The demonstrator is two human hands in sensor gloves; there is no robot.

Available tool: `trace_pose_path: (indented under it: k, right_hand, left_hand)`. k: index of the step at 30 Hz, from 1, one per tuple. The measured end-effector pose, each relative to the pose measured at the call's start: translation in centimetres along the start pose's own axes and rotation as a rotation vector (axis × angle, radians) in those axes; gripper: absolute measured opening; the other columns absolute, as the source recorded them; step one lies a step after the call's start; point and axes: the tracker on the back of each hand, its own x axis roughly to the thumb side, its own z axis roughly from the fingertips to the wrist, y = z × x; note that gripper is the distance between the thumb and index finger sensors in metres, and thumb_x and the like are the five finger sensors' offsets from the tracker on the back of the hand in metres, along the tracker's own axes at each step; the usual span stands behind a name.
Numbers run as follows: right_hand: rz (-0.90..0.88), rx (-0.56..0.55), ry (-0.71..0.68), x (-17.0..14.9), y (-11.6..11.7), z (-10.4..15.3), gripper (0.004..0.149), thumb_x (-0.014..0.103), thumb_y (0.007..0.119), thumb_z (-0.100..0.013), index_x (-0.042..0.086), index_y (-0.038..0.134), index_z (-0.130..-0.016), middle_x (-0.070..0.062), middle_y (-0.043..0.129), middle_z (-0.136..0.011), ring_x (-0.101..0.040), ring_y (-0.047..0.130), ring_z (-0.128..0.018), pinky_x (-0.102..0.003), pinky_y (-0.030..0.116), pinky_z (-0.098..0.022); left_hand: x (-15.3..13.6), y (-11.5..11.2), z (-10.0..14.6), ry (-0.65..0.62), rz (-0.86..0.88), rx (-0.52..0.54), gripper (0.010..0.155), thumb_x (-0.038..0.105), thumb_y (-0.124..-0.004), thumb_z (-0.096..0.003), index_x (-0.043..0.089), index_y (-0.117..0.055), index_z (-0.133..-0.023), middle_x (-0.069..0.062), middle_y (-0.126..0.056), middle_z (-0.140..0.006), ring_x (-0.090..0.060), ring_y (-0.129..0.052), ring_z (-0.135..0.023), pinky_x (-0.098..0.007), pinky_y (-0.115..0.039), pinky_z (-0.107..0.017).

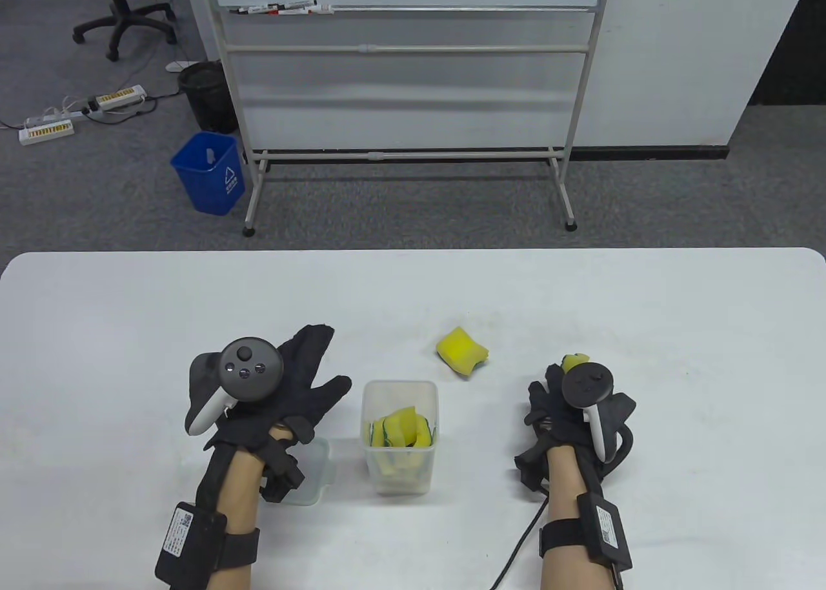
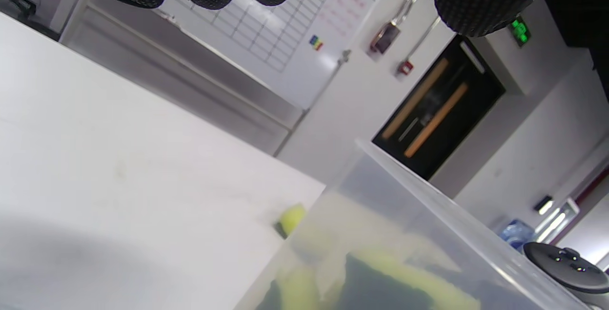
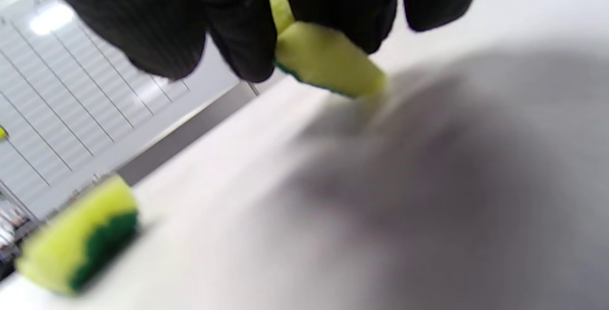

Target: Squeeze sponges into plastic airtight container

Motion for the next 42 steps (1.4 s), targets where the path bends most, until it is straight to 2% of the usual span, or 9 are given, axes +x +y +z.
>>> trace_pose_path:
  k: [3,9,15,23,30,36,38,40,42]
  right_hand:
    - [-0.219,0.015,-0.059,1.9,-2.5,0.8,0.062,0.049,0.080,-0.046,0.024,0.074,-0.103,-0.022,0.061,-0.113,-0.045,0.067,-0.102,-0.061,0.057,-0.072]
    - [-0.706,0.251,-0.345,7.0,-6.8,4.0,0.059,0.049,0.079,-0.048,0.024,0.079,-0.102,-0.024,0.073,-0.106,-0.045,0.079,-0.093,-0.059,0.063,-0.069]
    - [-0.808,0.463,-0.610,11.7,-8.1,8.3,0.056,0.049,0.079,-0.049,0.025,0.083,-0.100,-0.024,0.081,-0.102,-0.042,0.086,-0.089,-0.058,0.066,-0.067]
    - [-0.727,0.648,-0.824,16.2,-6.2,13.0,0.054,0.049,0.079,-0.049,0.025,0.086,-0.097,-0.024,0.087,-0.097,-0.041,0.092,-0.084,-0.059,0.067,-0.067]
    - [-0.674,0.649,-0.846,16.7,-5.4,13.5,0.057,0.048,0.080,-0.049,0.030,0.079,-0.103,-0.021,0.088,-0.095,-0.040,0.093,-0.082,-0.060,0.066,-0.067]
    - [-0.454,0.243,-0.854,16.7,-7.1,14.5,0.063,0.051,0.085,-0.045,0.027,0.076,-0.103,-0.010,0.098,-0.084,-0.033,0.099,-0.070,-0.058,0.070,-0.065]
    - [-0.407,0.136,-0.856,16.6,-7.4,14.7,0.069,0.054,0.087,-0.043,0.027,0.074,-0.105,-0.008,0.092,-0.089,-0.033,0.094,-0.076,-0.058,0.068,-0.066]
    - [-0.326,0.177,-0.877,16.7,-7.2,14.8,0.079,0.057,0.089,-0.041,0.032,0.062,-0.111,-0.010,0.070,-0.110,-0.041,0.075,-0.097,-0.063,0.059,-0.071]
    - [-0.270,0.268,-0.906,17.0,-6.7,14.8,0.084,0.058,0.089,-0.042,0.033,0.054,-0.114,-0.012,0.057,-0.119,-0.044,0.066,-0.105,-0.066,0.055,-0.073]
  left_hand:
    - [0.5,0.2,0.1,-0.046,0.027,0.024,0.083,0.063,-0.069,-0.0501,0.024,-0.035,-0.114,-0.013,-0.036,-0.124,-0.046,-0.042,-0.113,-0.070,-0.050,-0.076]
    - [2.6,0.6,0.7,-0.177,0.073,0.094,0.079,0.059,-0.075,-0.0491,0.028,-0.042,-0.114,-0.009,-0.040,-0.124,-0.045,-0.043,-0.113,-0.070,-0.050,-0.076]
    - [5.5,0.6,1.5,-0.301,0.051,0.160,0.078,0.058,-0.079,-0.0472,0.032,-0.045,-0.113,-0.006,-0.045,-0.124,-0.044,-0.047,-0.113,-0.071,-0.051,-0.076]
    - [6.3,0.3,1.8,-0.369,0.078,0.240,0.080,0.056,-0.082,-0.0454,0.034,-0.044,-0.112,-0.007,-0.050,-0.122,-0.042,-0.059,-0.110,-0.070,-0.057,-0.075]
    - [5.6,0.6,1.5,-0.334,0.120,0.273,0.065,0.050,-0.088,-0.0420,0.023,-0.068,-0.098,-0.003,-0.088,-0.095,-0.032,-0.088,-0.090,-0.062,-0.071,-0.070]
    - [5.5,0.3,1.3,-0.293,0.142,0.290,0.055,0.044,-0.090,-0.0417,0.022,-0.077,-0.090,0.000,-0.097,-0.079,-0.028,-0.097,-0.076,-0.057,-0.076,-0.066]
    - [5.5,0.3,1.3,-0.286,0.128,0.286,0.054,0.044,-0.090,-0.0415,0.021,-0.077,-0.088,0.000,-0.098,-0.077,-0.028,-0.098,-0.074,-0.057,-0.077,-0.066]
    - [5.6,0.2,1.2,-0.298,0.143,0.272,0.053,0.044,-0.090,-0.0415,0.021,-0.078,-0.088,0.000,-0.099,-0.076,-0.028,-0.098,-0.073,-0.057,-0.077,-0.066]
    - [5.7,0.0,1.1,-0.314,0.165,0.252,0.053,0.044,-0.090,-0.0415,0.021,-0.078,-0.088,-0.001,-0.099,-0.076,-0.028,-0.099,-0.073,-0.057,-0.077,-0.065]
